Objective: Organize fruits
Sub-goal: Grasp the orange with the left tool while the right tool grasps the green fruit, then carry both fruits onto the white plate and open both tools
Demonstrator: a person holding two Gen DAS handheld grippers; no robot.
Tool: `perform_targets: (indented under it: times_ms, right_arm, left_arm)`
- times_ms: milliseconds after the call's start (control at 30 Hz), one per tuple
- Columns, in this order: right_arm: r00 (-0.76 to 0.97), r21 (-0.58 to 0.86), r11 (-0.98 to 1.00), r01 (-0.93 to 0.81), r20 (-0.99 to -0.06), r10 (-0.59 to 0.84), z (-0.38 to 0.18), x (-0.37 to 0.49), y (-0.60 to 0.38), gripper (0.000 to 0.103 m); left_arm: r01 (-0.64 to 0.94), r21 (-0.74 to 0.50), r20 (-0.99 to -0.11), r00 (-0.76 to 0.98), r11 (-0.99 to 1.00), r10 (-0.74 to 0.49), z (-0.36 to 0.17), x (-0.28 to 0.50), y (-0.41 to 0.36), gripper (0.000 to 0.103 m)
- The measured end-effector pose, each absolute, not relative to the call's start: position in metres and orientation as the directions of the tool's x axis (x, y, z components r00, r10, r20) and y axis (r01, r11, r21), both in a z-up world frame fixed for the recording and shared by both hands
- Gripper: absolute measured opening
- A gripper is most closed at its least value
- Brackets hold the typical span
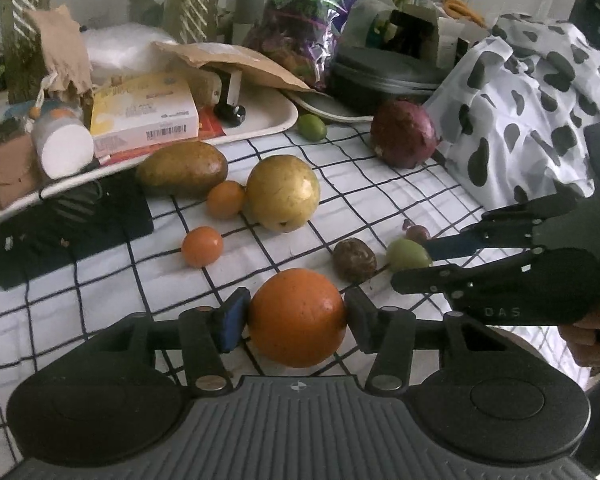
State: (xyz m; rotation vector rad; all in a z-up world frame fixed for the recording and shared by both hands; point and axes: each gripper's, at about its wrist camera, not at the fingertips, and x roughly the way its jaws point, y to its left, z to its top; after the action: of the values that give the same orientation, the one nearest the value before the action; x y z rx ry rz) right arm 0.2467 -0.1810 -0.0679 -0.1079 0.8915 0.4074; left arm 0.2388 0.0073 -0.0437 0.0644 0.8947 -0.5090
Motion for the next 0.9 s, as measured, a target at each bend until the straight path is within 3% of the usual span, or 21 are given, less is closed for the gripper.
perform_targets:
  times_ms: [167, 233, 900]
  right_arm:
    - [0.575, 0.04, 0.916, -0.4, -0.767, 0.285, -0.072, 0.248, -0.176, 0.037]
    - [0.586, 0.033, 0.92, -0.391, -0.762, 0.276, -0.072, 0.249, -0.175, 0.03]
    - [0.62, 0.076, 0.888, -0.454, -0.688, 0.376, -0.03, 0.191, -0.187, 0.029]
  left_arm:
    - [0.451, -0.152, -0.749, 0.527, 0.879, -0.4, -0.041, 0.239, 0.008, 0.05]
    - [0.455, -0.145, -0.745, 0.534, 0.878, -0.4, -0.039, 0.237, 0.009, 0.05]
    - [0.491, -0.176, -0.679, 0.567, 0.853, -0.466, -0.014, 0.179, 0.005, 0.05]
